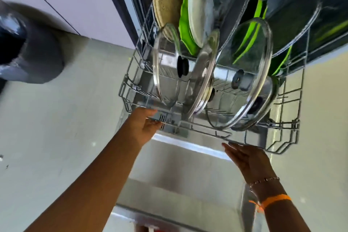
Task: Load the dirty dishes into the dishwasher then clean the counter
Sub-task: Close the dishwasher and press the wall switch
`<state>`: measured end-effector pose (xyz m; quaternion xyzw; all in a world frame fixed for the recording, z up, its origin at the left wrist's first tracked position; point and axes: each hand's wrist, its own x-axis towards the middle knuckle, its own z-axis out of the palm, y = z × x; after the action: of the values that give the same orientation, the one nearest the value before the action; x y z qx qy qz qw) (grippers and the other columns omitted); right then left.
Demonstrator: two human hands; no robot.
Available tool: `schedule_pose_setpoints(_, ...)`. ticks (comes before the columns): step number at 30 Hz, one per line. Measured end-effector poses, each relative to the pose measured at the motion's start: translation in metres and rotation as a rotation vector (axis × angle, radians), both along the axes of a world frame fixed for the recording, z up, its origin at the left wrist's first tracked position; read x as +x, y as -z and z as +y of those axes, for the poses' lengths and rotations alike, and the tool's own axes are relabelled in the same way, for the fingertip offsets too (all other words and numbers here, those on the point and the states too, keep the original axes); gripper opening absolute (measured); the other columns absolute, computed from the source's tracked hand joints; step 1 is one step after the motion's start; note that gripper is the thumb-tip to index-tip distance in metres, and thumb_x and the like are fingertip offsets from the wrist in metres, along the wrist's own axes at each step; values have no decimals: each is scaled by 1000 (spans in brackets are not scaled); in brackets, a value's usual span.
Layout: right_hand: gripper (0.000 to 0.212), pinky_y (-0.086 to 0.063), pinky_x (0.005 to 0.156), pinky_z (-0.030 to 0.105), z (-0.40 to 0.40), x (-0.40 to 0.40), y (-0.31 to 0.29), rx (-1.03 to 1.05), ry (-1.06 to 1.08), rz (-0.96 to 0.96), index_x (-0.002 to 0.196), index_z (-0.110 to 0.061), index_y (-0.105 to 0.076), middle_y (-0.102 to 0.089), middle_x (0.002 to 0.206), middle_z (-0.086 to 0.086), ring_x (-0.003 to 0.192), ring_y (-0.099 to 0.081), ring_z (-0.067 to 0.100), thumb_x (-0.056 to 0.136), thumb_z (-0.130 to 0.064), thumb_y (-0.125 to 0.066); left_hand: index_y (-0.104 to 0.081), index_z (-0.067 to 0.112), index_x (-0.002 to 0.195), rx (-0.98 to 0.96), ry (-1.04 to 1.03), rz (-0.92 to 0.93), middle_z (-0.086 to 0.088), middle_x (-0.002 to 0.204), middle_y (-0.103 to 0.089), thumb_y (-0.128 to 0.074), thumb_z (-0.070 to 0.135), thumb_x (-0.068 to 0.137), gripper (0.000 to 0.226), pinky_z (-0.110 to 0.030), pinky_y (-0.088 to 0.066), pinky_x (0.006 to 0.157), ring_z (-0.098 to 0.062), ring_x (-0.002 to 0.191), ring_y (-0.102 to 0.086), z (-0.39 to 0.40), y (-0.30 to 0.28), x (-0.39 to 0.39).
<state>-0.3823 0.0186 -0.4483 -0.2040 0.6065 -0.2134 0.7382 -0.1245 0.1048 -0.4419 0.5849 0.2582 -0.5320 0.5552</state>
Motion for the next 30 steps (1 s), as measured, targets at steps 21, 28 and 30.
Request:
schedule_pose_setpoints(21, 32, -53, 52, 15, -218, 95, 2, -136, -72, 70, 67, -10, -44, -66, 51, -3, 48, -65, 6, 95, -2, -31, -45, 3, 75, -244, 32, -139, -11, 78, -51, -33, -10, 92, 24, -21, -51, 63, -15, 67, -58, -210, -1, 74)
schedule_pose_setpoints(28, 28, -54, 56, 18, -246, 110, 5, -177, 49, 27, 73, -4, -48, -65, 48, -3, 64, -66, 12, 94, 0, -30, -45, -1, 72, -207, -46, -176, -12, 73, -45, -32, -14, 91, 26, -34, -44, 101, -20, 74, -50, -245, 4, 76)
schedule_pose_setpoints(30, 24, -54, 56, 18, -245, 105, 5, -189, -13, 57, 83, -4, -52, -68, 55, -6, 64, -67, 11, 94, -2, -30, -45, 0, 72, -257, 2, -195, -12, 75, -47, -29, -17, 90, 29, -34, -47, 93, -20, 75, -51, -238, 9, 75)
